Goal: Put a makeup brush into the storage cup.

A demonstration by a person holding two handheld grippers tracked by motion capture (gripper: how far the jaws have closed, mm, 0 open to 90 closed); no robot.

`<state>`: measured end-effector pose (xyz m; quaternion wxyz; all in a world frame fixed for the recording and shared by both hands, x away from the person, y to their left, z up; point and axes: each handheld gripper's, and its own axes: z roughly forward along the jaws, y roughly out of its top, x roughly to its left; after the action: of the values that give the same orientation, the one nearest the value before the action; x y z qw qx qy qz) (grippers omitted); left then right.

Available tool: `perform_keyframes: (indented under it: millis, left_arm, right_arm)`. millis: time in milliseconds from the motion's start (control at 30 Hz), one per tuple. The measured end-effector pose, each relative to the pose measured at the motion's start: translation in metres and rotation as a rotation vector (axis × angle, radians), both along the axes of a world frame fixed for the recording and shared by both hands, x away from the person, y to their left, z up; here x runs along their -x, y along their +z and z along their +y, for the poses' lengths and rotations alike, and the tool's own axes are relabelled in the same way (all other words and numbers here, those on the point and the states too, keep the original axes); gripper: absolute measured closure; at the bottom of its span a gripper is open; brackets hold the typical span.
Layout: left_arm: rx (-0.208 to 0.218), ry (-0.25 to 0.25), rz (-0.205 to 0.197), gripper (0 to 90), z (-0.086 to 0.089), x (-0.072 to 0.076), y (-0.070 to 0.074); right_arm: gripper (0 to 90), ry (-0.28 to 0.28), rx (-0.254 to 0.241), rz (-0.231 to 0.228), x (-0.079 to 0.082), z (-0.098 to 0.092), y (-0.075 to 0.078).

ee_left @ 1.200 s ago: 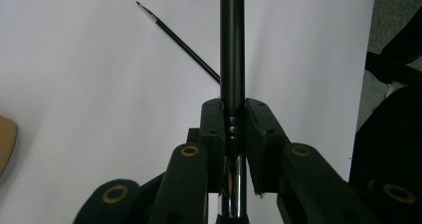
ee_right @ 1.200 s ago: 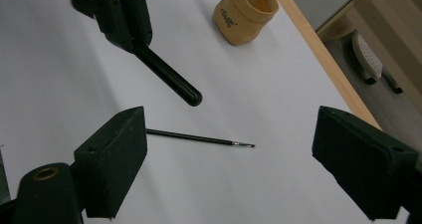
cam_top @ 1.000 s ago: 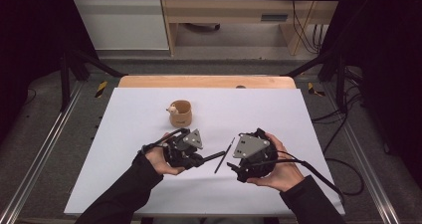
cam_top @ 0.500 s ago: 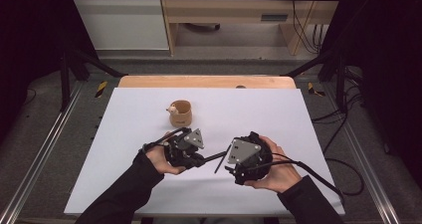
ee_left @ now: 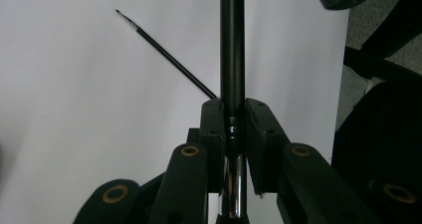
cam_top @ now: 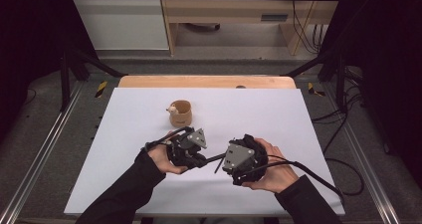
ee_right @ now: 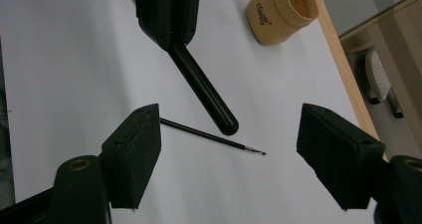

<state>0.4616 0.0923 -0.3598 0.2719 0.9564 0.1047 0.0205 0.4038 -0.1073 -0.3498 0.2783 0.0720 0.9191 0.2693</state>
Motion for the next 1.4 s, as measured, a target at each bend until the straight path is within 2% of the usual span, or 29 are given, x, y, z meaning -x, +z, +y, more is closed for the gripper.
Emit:
perform_keyframes:
  millis: [333,400,567,867,1100,1233,1267,1400]
  left_arm:
    - [0.000,-0.008,0.009,78.7,-0.008,0.001,0.003]
    - [-0.006,-0.011,0.010,78.7,-0.010,0.002,0.004]
    - [-0.026,-0.015,0.018,78.6,-0.012,0.002,0.006]
    - [-0.023,-0.013,0.026,78.7,-0.015,0.003,0.004]
    - [-0.027,-0.019,0.029,78.7,-0.018,0.004,0.003]
    - [-0.031,-0.024,0.031,78.6,-0.019,0.004,0.003]
    - [-0.036,-0.020,0.042,78.7,-0.020,0.004,0.003]
    - [-0.032,-0.023,0.042,78.7,-0.021,0.005,0.003]
  right_arm:
    - [32.1,0.035,0.052,-0.013,-0.001,0.006,-0.007]
    - [33.2,0.030,0.059,-0.003,-0.001,0.007,-0.008]
    - [37.4,0.047,0.066,-0.007,-0.001,0.008,-0.010]
    - [41.8,0.074,0.086,-0.011,-0.001,0.010,-0.013]
    - [47.3,0.115,0.104,-0.017,-0.002,0.011,-0.016]
    - [49.1,0.117,0.109,-0.016,-0.001,0.012,-0.017]
    - [50.2,0.124,0.118,-0.020,-0.001,0.012,-0.018]
    - [52.6,0.139,0.137,-0.027,-0.002,0.013,-0.019]
